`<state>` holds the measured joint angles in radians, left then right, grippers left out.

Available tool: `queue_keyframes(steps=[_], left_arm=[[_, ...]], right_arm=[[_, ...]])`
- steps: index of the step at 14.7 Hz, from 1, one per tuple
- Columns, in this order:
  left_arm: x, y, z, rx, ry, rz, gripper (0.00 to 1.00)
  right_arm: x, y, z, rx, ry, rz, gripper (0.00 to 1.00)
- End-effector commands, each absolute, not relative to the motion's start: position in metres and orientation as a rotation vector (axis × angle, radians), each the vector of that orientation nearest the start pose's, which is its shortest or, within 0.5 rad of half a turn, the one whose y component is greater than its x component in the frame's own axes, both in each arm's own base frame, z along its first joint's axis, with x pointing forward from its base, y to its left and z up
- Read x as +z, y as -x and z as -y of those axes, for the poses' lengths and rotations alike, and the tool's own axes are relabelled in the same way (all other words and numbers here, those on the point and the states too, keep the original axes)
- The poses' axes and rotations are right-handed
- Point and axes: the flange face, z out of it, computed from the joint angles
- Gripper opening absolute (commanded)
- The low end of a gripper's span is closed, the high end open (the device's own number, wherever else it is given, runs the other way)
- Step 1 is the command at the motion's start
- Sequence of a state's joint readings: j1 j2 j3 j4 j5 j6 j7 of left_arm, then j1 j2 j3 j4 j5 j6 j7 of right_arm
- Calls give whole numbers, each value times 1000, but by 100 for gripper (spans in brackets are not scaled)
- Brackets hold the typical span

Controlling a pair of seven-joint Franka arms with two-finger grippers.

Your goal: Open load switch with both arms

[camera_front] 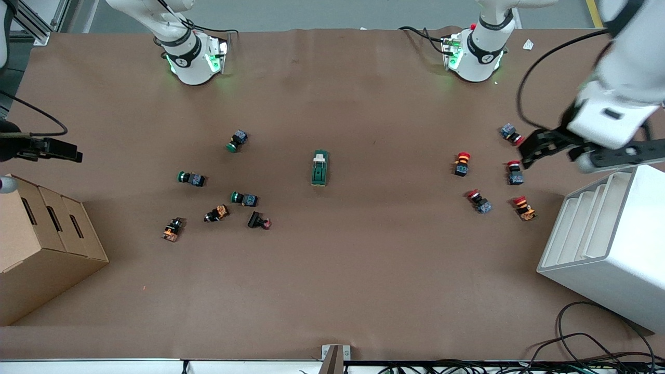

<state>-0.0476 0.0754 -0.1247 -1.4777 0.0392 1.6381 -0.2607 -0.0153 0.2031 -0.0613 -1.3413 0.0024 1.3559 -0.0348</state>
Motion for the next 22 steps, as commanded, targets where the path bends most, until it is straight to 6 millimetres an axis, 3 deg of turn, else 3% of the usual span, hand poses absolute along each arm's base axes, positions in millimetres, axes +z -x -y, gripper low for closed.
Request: queue_keyframes(steps=[1,4,6,10,15,19,22], left_arm=[[638,-560,52,-102,3159,17,100],[632,-545,42,-43,3150,-55,100],[630,-539,57,-24,3144,-87,100],[626,-528,68,-19,3139,-115,100],[629,-524,69,-33,3139,-110,100],[633,-527,68,-45,3144,-132,100],[637,-532,68,-50,3144,-137,100]], right_arm=[[614,-560,45,257,3128,-68,100],[630,-541,46,224,3129,-68,100],[640,-528,45,202,3129,-68,100],[664,-516,44,105,3142,-60,100],[665,-512,43,117,3146,-54,100],[660,-493,44,126,3140,-59,100],[662,-492,45,107,3141,-62,100]])
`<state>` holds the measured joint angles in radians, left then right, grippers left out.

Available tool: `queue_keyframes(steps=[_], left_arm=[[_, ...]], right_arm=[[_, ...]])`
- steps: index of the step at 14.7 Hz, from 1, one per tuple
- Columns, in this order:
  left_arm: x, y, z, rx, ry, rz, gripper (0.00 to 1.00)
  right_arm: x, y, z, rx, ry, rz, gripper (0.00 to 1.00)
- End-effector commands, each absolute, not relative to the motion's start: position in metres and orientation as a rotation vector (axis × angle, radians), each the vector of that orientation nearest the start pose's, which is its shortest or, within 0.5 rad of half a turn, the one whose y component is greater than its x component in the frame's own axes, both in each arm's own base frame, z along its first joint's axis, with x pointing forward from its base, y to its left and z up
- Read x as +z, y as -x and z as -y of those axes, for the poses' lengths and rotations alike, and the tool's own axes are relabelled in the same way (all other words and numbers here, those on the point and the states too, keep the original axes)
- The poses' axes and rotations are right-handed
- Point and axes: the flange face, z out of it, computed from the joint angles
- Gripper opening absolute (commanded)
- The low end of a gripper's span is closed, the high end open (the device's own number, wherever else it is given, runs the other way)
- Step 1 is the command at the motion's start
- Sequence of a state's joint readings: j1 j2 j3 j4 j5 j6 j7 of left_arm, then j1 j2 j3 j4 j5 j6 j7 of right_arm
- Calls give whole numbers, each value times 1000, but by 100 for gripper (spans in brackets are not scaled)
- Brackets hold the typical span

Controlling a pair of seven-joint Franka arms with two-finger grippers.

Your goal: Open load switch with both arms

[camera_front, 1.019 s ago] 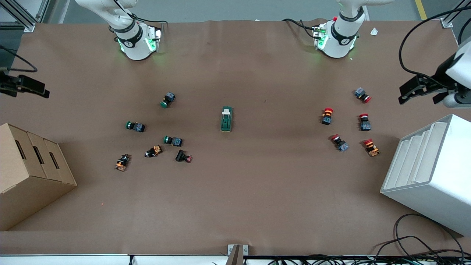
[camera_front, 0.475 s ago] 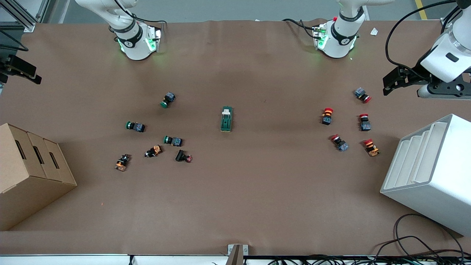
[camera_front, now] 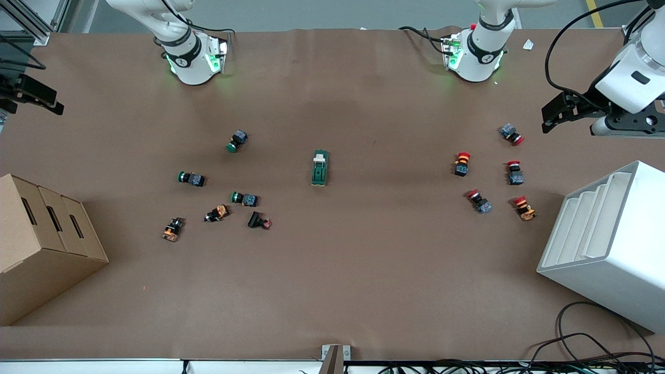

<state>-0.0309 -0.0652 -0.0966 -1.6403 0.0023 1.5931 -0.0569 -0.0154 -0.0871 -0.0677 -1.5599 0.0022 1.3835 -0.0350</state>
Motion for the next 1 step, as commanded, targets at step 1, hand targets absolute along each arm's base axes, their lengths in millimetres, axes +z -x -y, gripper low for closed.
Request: queue_keyframes(steps=[1], left_arm=[[637,-531,68,-47,3143,-137,100]], right_arm=[[663,-493,45,95,3142,-62,100]])
